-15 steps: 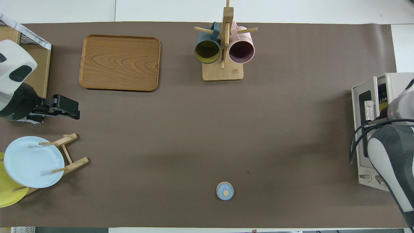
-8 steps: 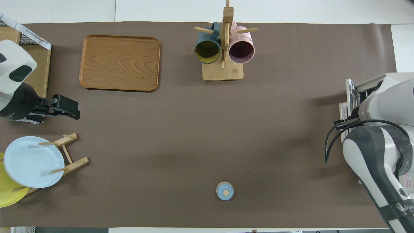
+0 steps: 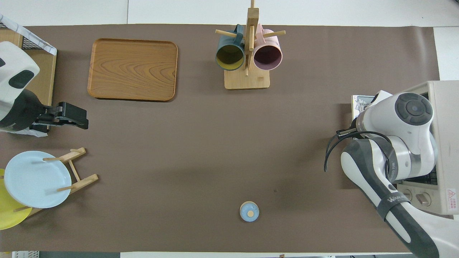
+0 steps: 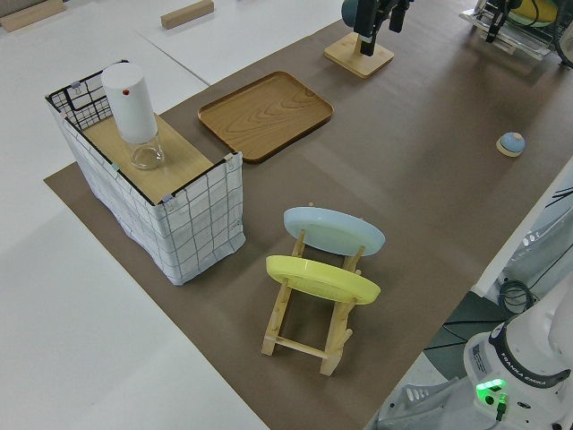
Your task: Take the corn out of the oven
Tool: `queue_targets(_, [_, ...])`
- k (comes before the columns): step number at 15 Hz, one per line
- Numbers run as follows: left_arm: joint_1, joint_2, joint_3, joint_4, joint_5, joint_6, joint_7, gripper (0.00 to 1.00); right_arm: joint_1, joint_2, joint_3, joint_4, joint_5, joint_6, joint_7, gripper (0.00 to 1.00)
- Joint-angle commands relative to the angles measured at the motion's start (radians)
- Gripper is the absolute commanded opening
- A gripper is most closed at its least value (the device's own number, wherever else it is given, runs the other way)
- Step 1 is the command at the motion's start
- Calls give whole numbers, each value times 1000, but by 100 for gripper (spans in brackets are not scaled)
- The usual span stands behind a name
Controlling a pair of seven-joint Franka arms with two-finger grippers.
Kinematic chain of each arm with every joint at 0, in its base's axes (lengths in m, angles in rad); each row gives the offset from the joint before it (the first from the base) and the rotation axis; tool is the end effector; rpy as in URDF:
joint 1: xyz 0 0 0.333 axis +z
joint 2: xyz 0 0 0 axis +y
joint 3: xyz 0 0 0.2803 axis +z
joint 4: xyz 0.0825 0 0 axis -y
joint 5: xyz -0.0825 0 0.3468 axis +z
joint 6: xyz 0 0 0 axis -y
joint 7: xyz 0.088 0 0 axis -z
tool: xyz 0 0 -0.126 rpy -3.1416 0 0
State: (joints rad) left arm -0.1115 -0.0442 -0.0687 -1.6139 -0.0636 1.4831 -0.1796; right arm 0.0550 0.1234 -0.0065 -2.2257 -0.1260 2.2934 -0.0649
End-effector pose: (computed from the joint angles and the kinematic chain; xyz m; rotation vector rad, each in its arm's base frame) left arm 0.4839 -0.0975 0.5666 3.0940 -0.0050 -0.1488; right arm 0.5019 0.0198 0.2858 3.0328 0.3035 -0.0860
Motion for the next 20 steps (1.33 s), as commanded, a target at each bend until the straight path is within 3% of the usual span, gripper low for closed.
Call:
queue_targets(1, [1,-13,-5,-8,16,17,6,100,-17,39,-24,12,-34,46,11,0])
queue_targets(8, [4,-13,-5,-8,16,17,5,100,46,39,-24,32,58,28,53,0])
queue_targets(11, [4,-13,-5,-8,16,19,3,100,80,25,-26,110,60,-102,54,0])
queue_targets(12, [6,-13,-5,-8,16,20,5,100,78,19,-27,139,58,-150,53,5])
queue_targets(13, [7,-13,-5,-8,16,22,5,100,74,6,-27,158,55,-187,53,36])
queue_targets(14, [7,-13,-5,-8,16,25,3,100,71,-22,-30,159,48,-215,44,86])
queue_targets(15, [6,-13,-5,-8,16,25,3,100,54,-53,-33,161,42,-247,24,90])
queue_targets(17, [3,-13,-5,-8,16,25,3,100,20,-90,-35,161,39,-328,-9,84])
queue_targets(20, [1,-11,-5,-8,16,26,2,100,-61,-102,-35,144,11,-350,-71,70])
